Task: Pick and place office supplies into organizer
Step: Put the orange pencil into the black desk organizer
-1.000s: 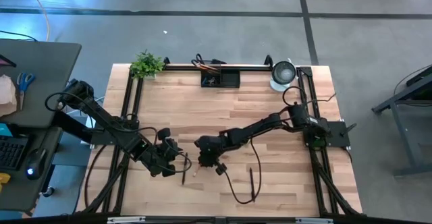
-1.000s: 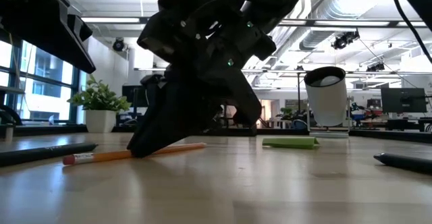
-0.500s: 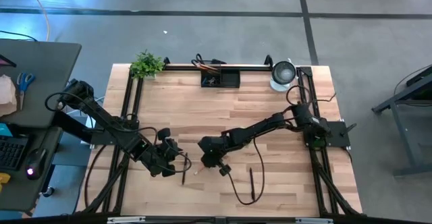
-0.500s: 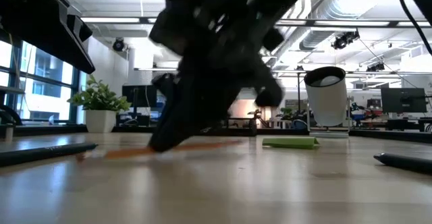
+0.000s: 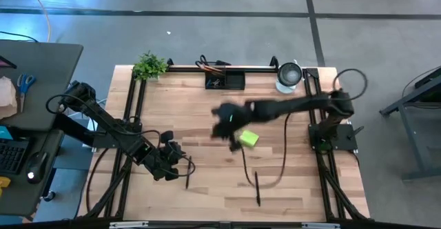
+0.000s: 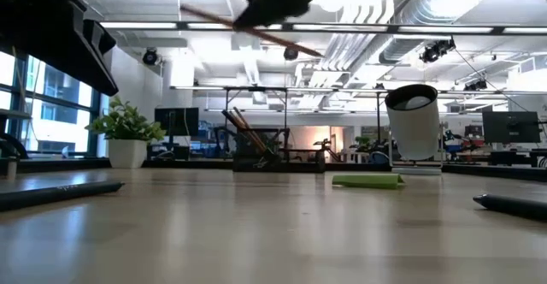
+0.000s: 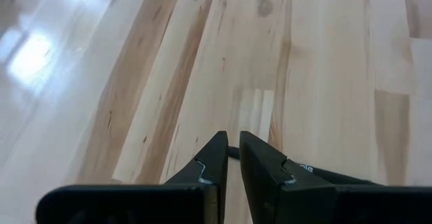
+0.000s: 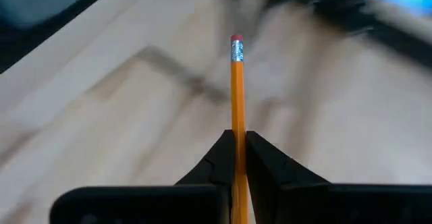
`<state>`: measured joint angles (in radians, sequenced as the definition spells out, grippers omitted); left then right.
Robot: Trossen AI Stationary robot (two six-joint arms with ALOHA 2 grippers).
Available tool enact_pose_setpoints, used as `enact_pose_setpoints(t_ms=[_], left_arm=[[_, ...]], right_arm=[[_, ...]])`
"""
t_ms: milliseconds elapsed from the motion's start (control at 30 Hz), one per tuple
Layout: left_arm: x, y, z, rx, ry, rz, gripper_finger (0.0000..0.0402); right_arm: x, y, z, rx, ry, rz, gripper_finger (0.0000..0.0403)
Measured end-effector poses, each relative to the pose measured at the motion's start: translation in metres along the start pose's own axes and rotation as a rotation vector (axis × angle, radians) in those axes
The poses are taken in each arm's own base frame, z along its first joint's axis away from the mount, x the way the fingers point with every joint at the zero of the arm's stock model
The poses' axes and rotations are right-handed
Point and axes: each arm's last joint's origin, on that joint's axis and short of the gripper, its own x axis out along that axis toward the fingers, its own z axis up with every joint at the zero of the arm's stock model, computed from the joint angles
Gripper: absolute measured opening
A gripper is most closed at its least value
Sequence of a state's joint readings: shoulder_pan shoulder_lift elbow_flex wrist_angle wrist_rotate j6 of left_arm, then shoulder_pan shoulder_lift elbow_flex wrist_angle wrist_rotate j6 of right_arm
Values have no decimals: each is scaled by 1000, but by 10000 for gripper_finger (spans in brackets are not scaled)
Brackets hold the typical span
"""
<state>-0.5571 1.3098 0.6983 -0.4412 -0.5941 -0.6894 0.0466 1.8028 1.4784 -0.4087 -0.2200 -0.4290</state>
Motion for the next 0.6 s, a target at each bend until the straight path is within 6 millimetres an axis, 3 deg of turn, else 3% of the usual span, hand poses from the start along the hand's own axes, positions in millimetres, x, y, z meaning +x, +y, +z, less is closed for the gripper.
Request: enact_pose_setpoints(t_ms=[133, 300, 467, 600], left_arm=[[-1, 2, 1, -28, -30, 36, 28], [-5, 4, 4, -46, -61, 46, 28], [-9, 7, 8, -58, -123, 82, 28], [-19, 14, 18, -68, -278, 186, 28]], right_arm=[[-40, -49, 3, 38, -174, -165, 5], [-66, -113, -14, 89, -363, -356, 10], [-83, -172, -48, 136, -497, -529, 13], [-89, -208, -82, 200, -587, -572, 9]])
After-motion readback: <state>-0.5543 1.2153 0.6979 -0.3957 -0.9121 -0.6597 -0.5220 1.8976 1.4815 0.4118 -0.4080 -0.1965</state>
